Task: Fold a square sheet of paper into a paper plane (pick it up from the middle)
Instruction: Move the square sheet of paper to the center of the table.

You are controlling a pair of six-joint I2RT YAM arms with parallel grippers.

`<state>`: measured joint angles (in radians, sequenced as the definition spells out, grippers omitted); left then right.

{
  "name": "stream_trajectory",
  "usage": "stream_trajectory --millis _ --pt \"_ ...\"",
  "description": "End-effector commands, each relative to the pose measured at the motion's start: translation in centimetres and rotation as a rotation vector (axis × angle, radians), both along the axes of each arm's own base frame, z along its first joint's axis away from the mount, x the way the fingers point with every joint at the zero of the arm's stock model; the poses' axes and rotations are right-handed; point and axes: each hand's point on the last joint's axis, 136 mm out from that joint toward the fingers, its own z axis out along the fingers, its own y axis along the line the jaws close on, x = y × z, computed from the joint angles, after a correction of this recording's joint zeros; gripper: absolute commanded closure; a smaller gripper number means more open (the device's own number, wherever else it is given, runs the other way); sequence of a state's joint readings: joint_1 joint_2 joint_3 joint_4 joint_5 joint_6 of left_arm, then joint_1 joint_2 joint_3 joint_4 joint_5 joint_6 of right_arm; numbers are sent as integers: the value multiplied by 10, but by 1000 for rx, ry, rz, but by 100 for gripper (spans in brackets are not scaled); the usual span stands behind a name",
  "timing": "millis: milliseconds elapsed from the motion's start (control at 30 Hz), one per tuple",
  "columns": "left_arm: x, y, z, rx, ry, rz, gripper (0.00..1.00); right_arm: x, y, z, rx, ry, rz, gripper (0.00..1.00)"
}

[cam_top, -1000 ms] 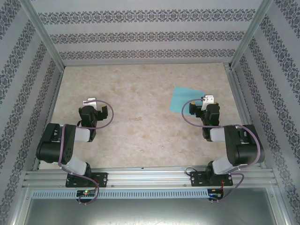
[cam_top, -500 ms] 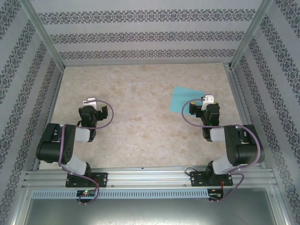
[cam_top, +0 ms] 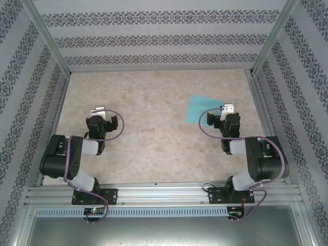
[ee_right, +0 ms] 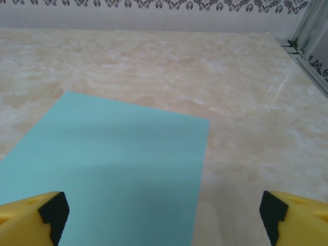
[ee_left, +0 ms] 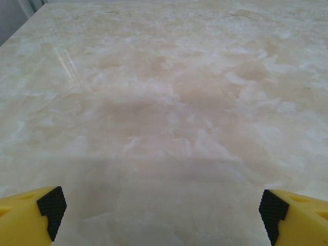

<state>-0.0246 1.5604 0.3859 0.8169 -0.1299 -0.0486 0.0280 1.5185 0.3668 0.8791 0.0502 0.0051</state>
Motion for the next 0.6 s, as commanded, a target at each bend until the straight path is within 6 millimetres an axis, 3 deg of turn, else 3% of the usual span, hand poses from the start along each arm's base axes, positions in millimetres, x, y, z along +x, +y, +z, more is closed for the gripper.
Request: stream_trajectory --millis 0,367,567 --pt "7 1 13 3 -54 -11 0 7 1 14 24 -39 7 2" --pt "7 -2 19 0 -57 -30 0 2 7 18 -1 -74 24 2" --pt "-4 9 41 -5 -81 42 0 -10 12 17 -2 -95 56 2"
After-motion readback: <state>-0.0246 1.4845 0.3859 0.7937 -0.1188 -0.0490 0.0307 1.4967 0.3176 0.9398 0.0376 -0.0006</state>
